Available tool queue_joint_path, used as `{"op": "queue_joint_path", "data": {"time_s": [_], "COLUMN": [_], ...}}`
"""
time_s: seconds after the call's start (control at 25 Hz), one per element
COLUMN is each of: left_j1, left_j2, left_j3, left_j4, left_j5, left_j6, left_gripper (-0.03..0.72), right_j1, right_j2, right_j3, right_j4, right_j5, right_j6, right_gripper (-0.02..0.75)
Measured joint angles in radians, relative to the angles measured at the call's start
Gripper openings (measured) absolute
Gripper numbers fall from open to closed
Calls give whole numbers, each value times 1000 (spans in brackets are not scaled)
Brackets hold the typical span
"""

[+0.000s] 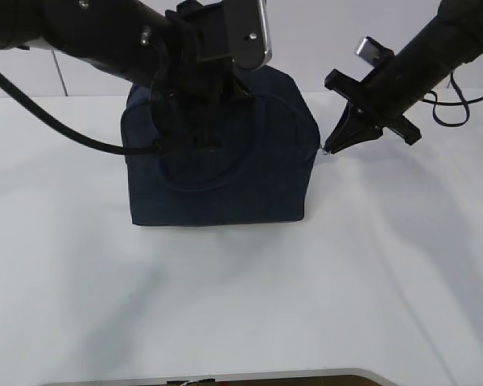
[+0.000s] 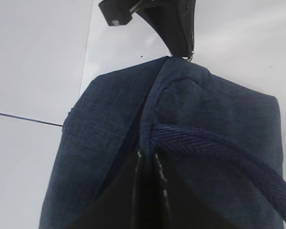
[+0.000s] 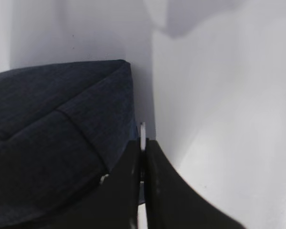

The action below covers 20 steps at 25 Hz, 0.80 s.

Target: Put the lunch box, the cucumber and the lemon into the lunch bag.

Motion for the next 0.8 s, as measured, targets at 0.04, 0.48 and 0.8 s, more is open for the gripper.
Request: {"op": "queue_joint_path", "data": {"time_s": [0.04, 0.48, 0.8], "left_j1": [0, 2, 2], "left_j2": [0, 0, 0], "left_j3": [0, 0, 0], "left_j4": [0, 0, 6], "left_j5": [0, -13, -13], "left_j6": [0, -2, -2], "left_gripper": [-6, -6, -6], "right_j1": [0, -2, -10], "right_j2": [0, 0, -38], "right_j3": [0, 0, 0], "right_j4": [4, 99, 89], "right_j5": [2, 43, 43], "right_j6": [-29, -278, -541], "right_gripper": [5, 239, 281]}}
